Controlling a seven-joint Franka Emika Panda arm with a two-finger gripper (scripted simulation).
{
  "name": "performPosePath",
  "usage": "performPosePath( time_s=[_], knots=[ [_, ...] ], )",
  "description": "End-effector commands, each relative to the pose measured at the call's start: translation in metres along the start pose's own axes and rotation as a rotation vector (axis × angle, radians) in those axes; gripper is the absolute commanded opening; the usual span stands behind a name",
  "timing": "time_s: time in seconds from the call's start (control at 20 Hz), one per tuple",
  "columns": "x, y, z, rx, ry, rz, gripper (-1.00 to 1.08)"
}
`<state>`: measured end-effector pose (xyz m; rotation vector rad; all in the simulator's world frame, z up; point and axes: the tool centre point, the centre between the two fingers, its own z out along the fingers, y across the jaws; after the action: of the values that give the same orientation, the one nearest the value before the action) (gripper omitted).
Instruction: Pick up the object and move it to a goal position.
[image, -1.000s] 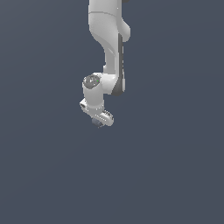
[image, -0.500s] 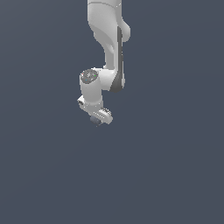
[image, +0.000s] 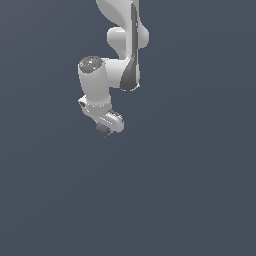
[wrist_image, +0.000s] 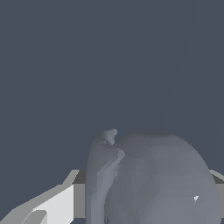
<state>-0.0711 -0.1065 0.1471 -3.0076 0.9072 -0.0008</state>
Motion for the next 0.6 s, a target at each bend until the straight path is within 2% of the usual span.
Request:
performPosePath(
  time_s=[0.0,0.55],
  knots=[
    [0.005,0.004,-0.027,0.000,0.000,0.001,-1.00],
    [0.029,0.018,-0.141,-0.001,0.000,0.001,-1.00]
  ],
)
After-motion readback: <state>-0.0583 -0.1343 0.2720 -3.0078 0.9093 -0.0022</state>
